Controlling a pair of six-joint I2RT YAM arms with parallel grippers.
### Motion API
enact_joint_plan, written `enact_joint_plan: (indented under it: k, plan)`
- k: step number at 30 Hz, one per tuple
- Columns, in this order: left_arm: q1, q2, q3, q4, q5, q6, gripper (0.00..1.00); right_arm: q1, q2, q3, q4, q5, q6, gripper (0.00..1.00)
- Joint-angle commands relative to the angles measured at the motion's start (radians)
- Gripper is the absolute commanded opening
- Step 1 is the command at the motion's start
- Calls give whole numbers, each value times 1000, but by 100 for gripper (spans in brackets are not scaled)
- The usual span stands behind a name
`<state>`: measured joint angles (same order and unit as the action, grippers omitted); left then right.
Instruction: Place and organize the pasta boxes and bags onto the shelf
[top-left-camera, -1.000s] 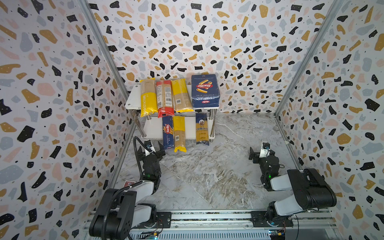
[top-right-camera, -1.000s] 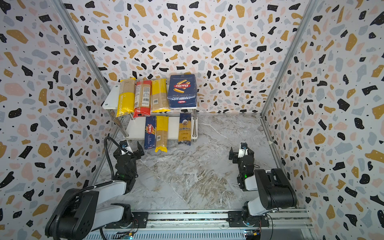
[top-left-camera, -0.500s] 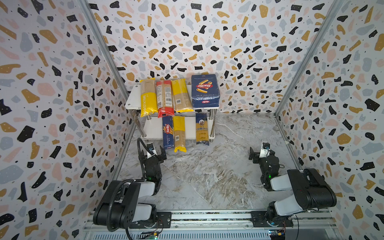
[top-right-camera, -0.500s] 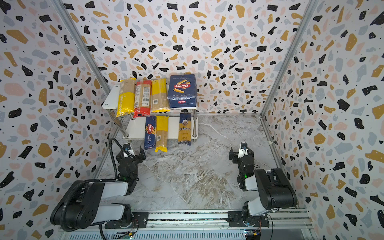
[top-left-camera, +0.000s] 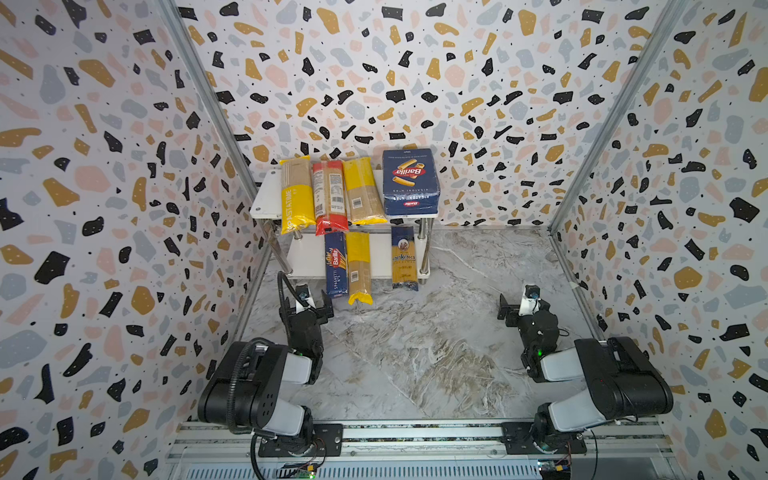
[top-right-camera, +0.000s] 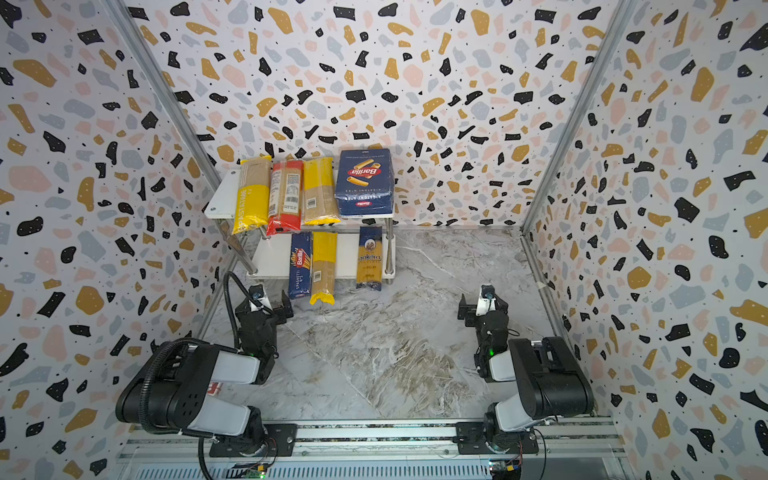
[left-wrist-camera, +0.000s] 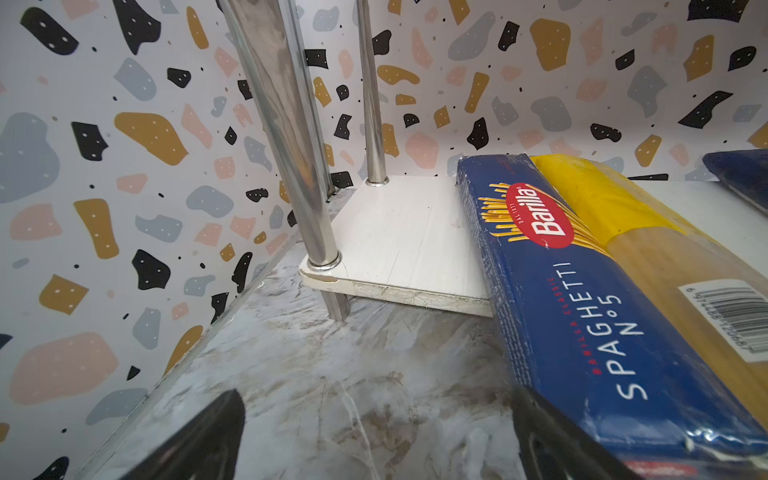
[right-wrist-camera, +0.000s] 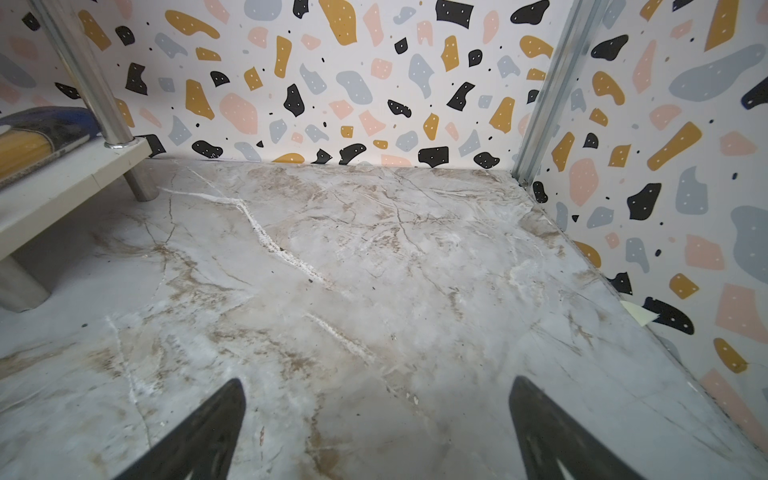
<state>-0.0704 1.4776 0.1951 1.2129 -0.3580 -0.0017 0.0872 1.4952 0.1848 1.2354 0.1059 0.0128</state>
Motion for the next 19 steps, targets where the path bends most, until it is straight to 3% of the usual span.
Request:
enact_joint_plan:
  k: [1,19]
  plan:
    - [20,1,21,13,51,-15,99,2,-5,19,18,13,-9,99]
    - [20,-7,17,13,49,-17,99,5,-3,19,19,12,-10,99]
